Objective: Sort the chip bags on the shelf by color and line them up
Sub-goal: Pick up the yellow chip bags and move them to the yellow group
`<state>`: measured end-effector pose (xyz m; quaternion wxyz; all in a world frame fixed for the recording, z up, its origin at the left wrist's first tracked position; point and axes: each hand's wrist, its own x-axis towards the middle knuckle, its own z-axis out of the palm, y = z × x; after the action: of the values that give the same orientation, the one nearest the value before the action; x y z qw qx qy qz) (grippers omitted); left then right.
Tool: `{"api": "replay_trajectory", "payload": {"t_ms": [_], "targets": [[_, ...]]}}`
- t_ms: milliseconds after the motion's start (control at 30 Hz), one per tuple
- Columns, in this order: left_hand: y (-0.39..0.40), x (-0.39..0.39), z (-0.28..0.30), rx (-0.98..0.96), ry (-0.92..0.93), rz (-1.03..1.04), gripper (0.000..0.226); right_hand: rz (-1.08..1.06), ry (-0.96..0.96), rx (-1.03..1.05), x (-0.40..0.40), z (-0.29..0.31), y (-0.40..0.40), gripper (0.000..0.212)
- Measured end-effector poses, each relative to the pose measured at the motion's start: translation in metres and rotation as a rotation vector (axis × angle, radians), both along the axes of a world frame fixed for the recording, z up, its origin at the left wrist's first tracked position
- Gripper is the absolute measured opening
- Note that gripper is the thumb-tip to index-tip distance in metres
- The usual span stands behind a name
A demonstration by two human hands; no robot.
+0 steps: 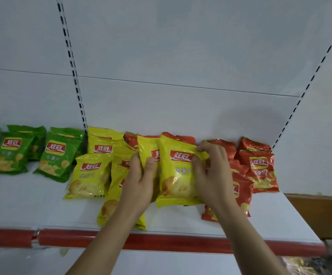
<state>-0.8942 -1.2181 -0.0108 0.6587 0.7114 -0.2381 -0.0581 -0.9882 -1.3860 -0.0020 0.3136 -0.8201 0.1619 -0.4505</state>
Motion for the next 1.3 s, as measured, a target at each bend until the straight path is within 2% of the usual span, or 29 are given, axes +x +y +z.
{"api": "replay_trajectory", "payload": {"t_ms": [167, 267, 333, 433, 533, 600, 767, 867, 933, 1033, 1167, 1300], "targets": [[-0.006, -0.006, -0.002, 0.014, 0.046, -0.093, 0.067, -0.031, -0.067, -0.054, 0.007, -0.012, 0.018, 0.034], [-0.004, -0.001, -0.005, 0.018, 0.02, -0.046, 0.069, -0.014, -0.084, -0.036, 0.008, -0.015, 0.016, 0.038], [0.0, 0.006, -0.005, -0.003, 0.03, -0.003, 0.063, -0.047, -0.064, -0.001, 0.008, -0.015, 0.003, 0.034], [0.006, 0.016, -0.005, -0.021, 0.048, 0.057, 0.058, -0.149, 0.152, -0.095, 0.011, -0.022, -0.021, 0.03], [0.013, 0.022, -0.009, -0.039, 0.051, 0.113, 0.061, -0.183, 0.435, -0.252, 0.022, -0.034, -0.023, 0.04], [0.018, 0.024, -0.009, -0.045, 0.046, 0.154, 0.065, -0.225, 0.577, -0.279, 0.031, -0.038, -0.014, 0.048], [0.03, 0.029, -0.012, -0.026, 0.017, 0.223, 0.063, -0.271, 0.789, -0.231, 0.054, -0.048, -0.005, 0.086], [0.036, 0.029, -0.016, -0.023, 0.014, 0.253, 0.067, -0.31, 0.851, -0.242, 0.068, -0.06, -0.007, 0.093], [0.038, 0.029, -0.018, -0.02, 0.016, 0.263, 0.069, -0.34, 0.832, -0.237, 0.072, -0.064, -0.008, 0.089], [0.041, 0.027, -0.02, -0.019, 0.019, 0.28, 0.068, -0.297, 0.705, -0.303, 0.066, -0.067, -0.007, 0.075], [0.042, 0.026, -0.022, -0.029, 0.023, 0.307, 0.068, -0.098, 0.439, -0.148, 0.05, -0.05, -0.012, 0.062], [0.041, 0.024, -0.022, -0.035, 0.022, 0.329, 0.064, -0.057, 0.173, -0.079, 0.025, -0.025, -0.024, 0.052]]}}
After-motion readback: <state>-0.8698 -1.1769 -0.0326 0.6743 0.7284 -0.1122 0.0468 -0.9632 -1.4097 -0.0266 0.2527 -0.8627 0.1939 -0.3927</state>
